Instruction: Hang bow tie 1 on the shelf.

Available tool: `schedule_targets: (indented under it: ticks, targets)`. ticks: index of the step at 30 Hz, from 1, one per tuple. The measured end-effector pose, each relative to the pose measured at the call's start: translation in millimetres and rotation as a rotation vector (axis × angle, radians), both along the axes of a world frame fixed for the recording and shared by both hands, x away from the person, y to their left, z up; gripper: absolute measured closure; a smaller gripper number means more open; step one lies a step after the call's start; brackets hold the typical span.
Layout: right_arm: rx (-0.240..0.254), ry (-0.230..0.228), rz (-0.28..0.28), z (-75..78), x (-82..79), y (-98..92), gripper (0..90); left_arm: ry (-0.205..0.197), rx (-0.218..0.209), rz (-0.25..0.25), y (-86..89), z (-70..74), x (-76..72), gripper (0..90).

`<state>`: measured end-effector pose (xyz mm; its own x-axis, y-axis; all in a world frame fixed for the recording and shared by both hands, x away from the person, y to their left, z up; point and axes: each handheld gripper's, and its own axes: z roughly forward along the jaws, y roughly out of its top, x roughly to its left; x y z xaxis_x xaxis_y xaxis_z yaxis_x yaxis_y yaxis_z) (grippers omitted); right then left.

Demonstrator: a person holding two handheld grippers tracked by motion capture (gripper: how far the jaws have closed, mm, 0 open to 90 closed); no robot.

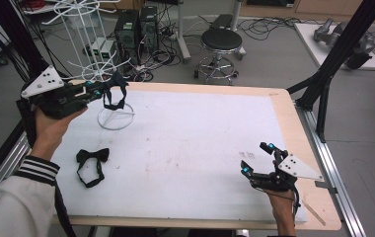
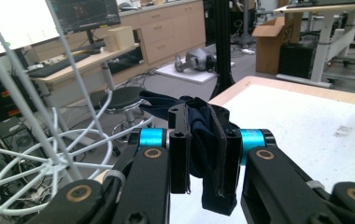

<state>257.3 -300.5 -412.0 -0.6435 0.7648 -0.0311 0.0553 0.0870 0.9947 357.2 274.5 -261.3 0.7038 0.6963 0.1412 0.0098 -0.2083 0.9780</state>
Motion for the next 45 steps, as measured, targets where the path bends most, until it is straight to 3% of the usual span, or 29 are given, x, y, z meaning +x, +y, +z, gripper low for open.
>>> schedule_targets:
  ticks: [11, 12, 18, 30, 45]
  targets:
    - [-0.011, -0.027, -0.015, 0.1, -4.8, -1.1, 8.7, 0.009, 0.000, 0.039, 13.9, -3.1, 5.9, 79.3]
    - [0.016, -0.037, -0.023, -3.4, -8.3, -2.7, 8.7, 0.009, 0.008, 0.038, 14.9, -3.4, 6.8, 79.3]
    - [0.027, -0.041, -0.042, -10.4, -13.6, -7.5, 8.7, 0.012, 0.008, 0.048, 17.1, -6.3, 13.3, 79.3]
    - [0.047, -0.117, -0.070, -23.5, -11.4, -1.8, 8.7, 0.010, 0.045, 0.083, 23.3, -10.2, 19.1, 79.2]
    - [0.042, -0.085, -0.087, -33.7, -8.6, -0.8, 8.7, 0.024, 0.057, 0.108, 21.2, -11.2, 20.0, 76.2]
